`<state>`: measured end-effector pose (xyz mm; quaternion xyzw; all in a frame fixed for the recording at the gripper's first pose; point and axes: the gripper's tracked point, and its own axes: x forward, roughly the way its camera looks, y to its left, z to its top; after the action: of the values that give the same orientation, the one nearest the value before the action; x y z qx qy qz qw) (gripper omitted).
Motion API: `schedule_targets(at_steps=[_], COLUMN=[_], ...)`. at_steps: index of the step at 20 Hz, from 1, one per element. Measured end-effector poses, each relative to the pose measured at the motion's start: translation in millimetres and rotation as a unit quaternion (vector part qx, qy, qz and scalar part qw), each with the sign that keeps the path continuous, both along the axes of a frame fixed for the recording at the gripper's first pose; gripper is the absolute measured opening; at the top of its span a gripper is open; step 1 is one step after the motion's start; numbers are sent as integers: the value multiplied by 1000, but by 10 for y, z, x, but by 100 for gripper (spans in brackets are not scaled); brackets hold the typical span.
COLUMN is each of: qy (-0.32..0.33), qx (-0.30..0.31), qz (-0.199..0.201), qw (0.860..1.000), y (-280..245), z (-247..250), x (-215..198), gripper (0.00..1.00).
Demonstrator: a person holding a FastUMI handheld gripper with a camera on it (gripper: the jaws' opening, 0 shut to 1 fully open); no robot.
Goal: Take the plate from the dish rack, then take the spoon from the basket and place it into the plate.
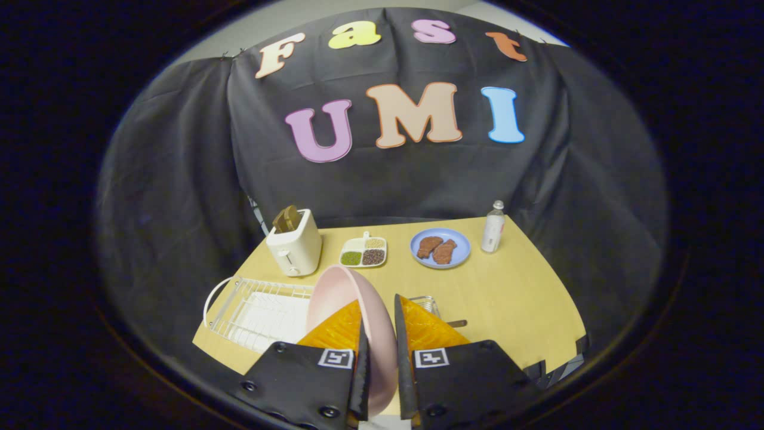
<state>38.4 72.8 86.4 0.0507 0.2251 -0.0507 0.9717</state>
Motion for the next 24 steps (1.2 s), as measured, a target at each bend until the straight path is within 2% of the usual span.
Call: schedule_targets(at_steps=[3,9,17,21,24], qy=[-4,17,43,37,38], qx=[5,46,85,108,102], qz=[-13,-4,5,12,5], qw=[1000,999,995,993,994], y=[-366,-702,-811,-779,-846], z=[-205,-973,-1838,-2018,-2243], x=[-200,-503,-535,-441,-373], gripper=[23,23,23,23,22])
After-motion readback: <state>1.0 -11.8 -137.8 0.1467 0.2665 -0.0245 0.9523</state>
